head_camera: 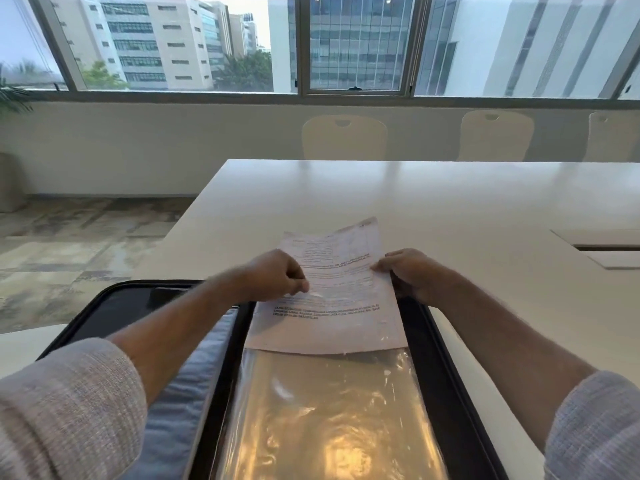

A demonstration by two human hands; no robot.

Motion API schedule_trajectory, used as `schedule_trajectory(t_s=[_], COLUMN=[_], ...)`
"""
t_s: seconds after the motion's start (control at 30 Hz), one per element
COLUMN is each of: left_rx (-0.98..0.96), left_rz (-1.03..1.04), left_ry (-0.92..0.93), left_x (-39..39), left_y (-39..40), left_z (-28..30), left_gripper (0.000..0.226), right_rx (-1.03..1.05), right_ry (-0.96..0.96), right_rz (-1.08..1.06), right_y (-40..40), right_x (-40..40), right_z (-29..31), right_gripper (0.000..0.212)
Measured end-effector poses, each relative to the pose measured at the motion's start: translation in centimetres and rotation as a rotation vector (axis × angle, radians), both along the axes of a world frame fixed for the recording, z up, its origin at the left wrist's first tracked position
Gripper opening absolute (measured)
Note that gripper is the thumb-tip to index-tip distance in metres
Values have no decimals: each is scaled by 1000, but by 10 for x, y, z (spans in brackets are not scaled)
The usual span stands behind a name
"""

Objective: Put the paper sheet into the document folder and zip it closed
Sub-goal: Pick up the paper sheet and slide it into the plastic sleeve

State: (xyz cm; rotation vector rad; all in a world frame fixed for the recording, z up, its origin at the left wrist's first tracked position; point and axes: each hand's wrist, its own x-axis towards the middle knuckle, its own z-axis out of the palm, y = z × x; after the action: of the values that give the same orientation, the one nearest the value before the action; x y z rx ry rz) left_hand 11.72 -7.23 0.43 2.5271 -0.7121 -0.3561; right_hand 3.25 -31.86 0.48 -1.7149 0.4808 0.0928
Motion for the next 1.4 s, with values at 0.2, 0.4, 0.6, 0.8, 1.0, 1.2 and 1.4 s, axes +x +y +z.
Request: schedule_trajectory(t_s=[0.2,0.4,0.6,0.8,1.0,1.2,1.4], left_rx=[-101,-114,-176,-259,-335,-383,-434], left_rz=[-7,-129,-179,-143,-170,-40,-13], left_ry=[4,187,138,177,183,28,42], left_x=[-4,-25,-48,-44,-46,-43,-45], left_y=[-10,-32,-71,-73,-81,-93,-95], left_z=[-2,6,6,4,5,1,-2], left_gripper=[23,29,14,16,21,23,22], right_rx=[-12,-17,-59,-40,32,71,15], right_ry=[42,95,28,121,21,-23,94], right_rz=[99,157,99,297,157,119,213], right_y=[-11,-20,-15,-24,-17,-20,-22], right_x=[-10,-22,-22,-32,-23,-18,-23], right_z=[0,7,4,14,9,0,8], right_gripper=[39,46,39,27,41,15,8])
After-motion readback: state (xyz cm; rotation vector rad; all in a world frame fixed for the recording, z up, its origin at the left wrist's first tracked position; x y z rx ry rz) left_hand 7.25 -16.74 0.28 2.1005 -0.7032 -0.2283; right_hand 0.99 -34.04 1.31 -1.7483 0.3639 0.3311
